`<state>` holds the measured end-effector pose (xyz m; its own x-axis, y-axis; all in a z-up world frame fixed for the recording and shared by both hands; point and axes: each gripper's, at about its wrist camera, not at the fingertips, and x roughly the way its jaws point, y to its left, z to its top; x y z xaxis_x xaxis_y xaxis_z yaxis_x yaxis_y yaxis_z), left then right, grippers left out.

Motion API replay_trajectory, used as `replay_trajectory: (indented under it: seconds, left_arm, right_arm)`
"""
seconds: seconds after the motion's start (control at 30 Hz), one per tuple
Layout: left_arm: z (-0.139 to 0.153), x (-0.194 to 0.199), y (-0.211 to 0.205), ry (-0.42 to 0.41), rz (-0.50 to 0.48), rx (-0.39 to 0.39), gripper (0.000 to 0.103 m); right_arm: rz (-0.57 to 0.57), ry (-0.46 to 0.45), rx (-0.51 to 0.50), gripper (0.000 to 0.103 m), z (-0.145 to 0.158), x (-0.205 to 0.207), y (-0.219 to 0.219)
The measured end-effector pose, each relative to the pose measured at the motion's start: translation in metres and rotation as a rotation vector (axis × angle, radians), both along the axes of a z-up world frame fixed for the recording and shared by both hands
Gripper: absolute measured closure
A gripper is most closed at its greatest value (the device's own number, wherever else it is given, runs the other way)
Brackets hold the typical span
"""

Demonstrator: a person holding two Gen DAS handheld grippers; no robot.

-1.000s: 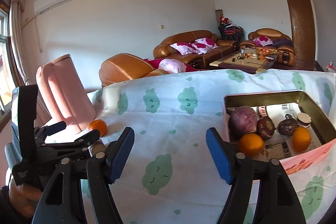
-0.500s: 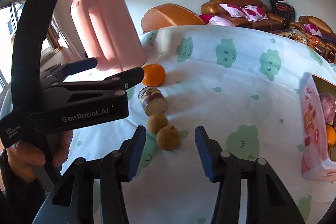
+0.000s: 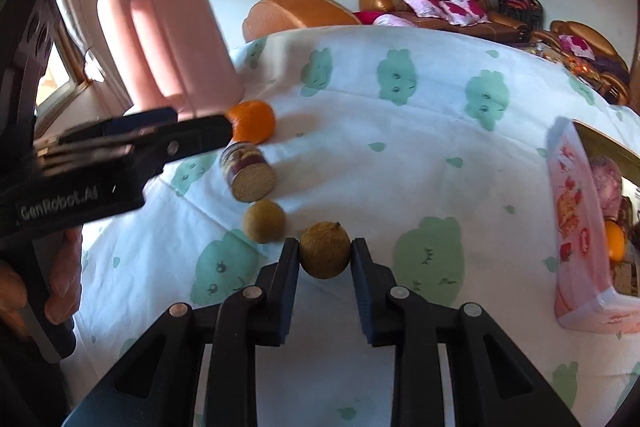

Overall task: Organize fruits
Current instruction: 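Grasp a longan with the right tool while the left tool grasps another longan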

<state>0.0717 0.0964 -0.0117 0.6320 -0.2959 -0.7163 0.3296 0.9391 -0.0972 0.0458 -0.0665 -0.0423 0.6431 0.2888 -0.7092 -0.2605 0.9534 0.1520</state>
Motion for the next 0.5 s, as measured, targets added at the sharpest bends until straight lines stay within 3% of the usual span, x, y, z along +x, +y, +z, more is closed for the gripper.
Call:
replay_trajectory:
  seconds: [0.27,0.33,0.43,0.5]
  left_arm:
    - [-0.03,-0.003,-0.046,0.094,-0.063,0.089,0.063]
    - [-0.039,-0.002,-0.052,0.121,-0.064,0.102,0.063]
    - [-0.039,-0.004,-0.056,0.085,-0.059,0.125,0.064]
    - [-0.039,-0.004,-0.053,0.078,-0.052,0.122,0.07]
  right_arm:
    - [-0.066,-0.073,0.028,0.075,0.013,-0.005,-0.03]
    - [-0.062,-0.072,0.041,0.075,0.014,-0.007,-0.031]
    - [-0.054,-0.073,0.048,0.075,0.016,-0.007,-0.03]
    - [-0.048,-0.075,0.049,0.075,0.016,-0.008,-0.029]
